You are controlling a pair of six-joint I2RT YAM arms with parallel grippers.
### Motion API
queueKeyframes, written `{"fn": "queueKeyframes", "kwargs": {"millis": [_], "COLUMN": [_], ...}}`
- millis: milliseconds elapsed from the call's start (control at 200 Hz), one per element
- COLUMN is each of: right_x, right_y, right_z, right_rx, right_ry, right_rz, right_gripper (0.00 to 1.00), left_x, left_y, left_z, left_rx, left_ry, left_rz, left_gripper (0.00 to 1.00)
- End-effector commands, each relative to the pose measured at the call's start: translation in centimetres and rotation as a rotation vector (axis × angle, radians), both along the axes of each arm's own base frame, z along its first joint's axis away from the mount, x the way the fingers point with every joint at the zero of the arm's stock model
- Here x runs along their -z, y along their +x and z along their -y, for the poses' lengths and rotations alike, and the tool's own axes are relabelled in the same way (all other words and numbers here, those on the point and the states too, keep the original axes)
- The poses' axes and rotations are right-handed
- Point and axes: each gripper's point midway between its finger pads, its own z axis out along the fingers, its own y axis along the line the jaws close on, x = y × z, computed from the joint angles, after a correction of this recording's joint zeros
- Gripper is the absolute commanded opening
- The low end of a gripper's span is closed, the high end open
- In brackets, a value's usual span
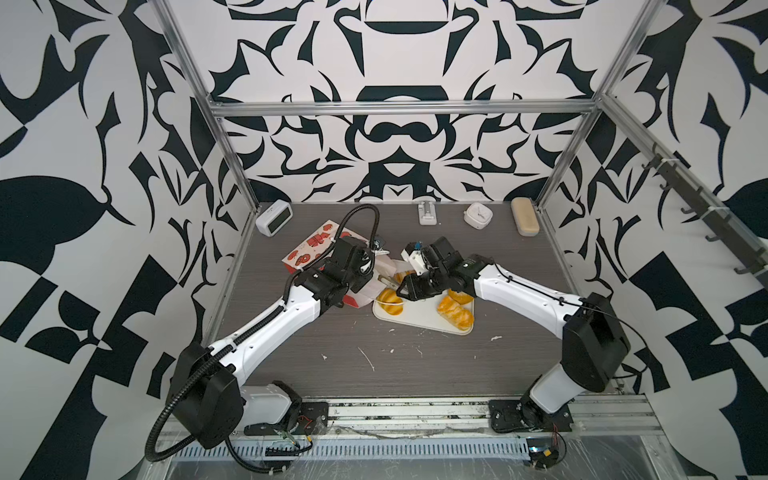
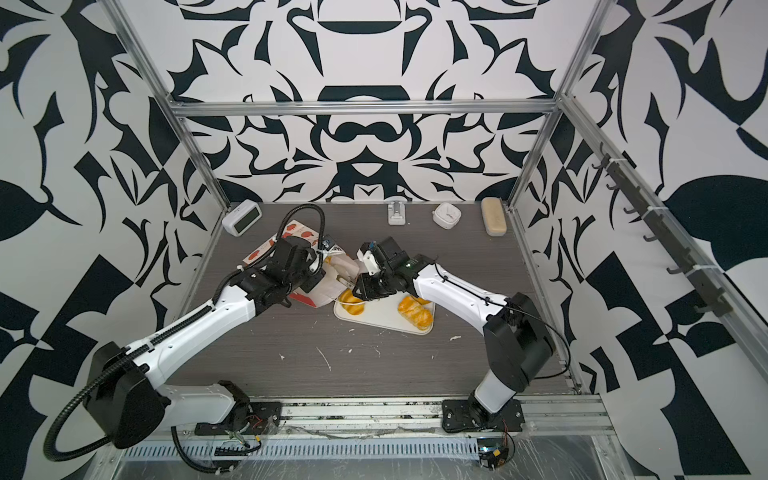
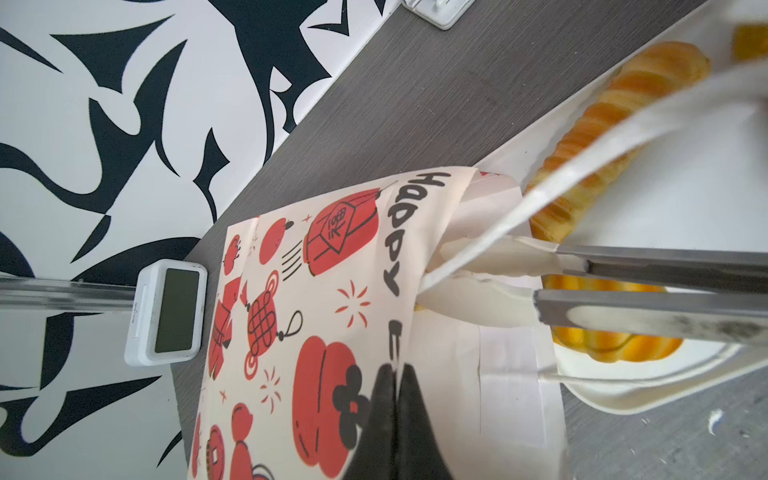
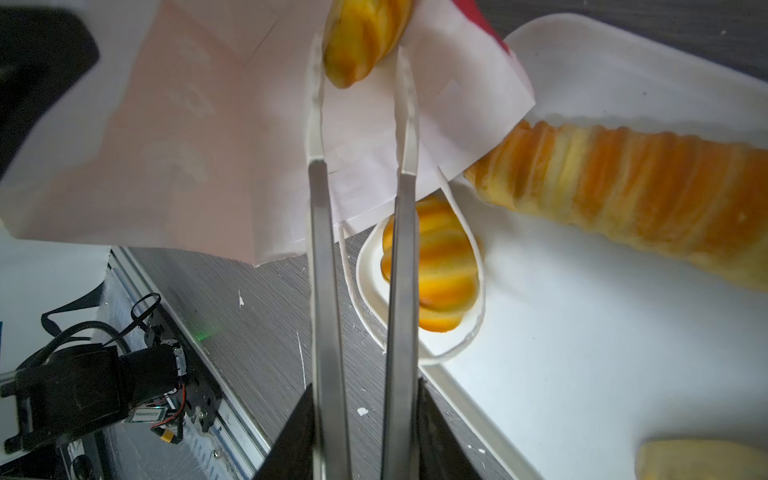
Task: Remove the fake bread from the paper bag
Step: 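Close the right tongs on the croissant inside the bag held by left gripper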
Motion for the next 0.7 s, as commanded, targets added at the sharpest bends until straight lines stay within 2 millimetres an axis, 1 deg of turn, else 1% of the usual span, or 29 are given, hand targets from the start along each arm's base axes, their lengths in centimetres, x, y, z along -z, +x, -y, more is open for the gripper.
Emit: {"fn": "queueKeyframes", "kwargs": {"millis": [0, 105, 170, 320, 560, 695], "right_x": [-4.0, -4.2, -4.4, -4.8, -4.3, -4.3], "right_y": [0.5, 0.9, 1.1, 1.8, 2.9, 3.4], "right_z": [-0.5, 0.0, 0.0, -0.7, -2.0, -2.5], "right_rx": [0.005, 0.029, 0.030, 0.019, 0.001, 0.001], "right_ry": [0.110, 0.115, 0.121, 0.136, 0.142, 0.148], "right_rz": [0.081, 0.086, 0.091, 0.092, 0.068, 0.066], "right_gripper": [0.38, 0.39, 0.40, 0.40, 0.40, 0.40], "left_x": [-0.2, -0.2, -0.1, -0.1, -0.4, -0.1], "left_y": [-0.2, -0.2, -0.3, -0.2, 0.1, 0.2], "left_z": [-0.1, -0.1, -0.1, -0.1, 0.1, 0.3], "left_rx": [-0.003, -0.002, -0.001, -0.002, 0.001, 0.003], "left_ry": [-0.002, -0.005, -0.005, -0.005, -0.011, -0.012], "left_rz": [0.002, 0.003, 0.002, 0.002, 0.014, 0.009], "left_gripper": [0.00, 0.00, 0.00, 0.00, 0.00, 0.00]}}
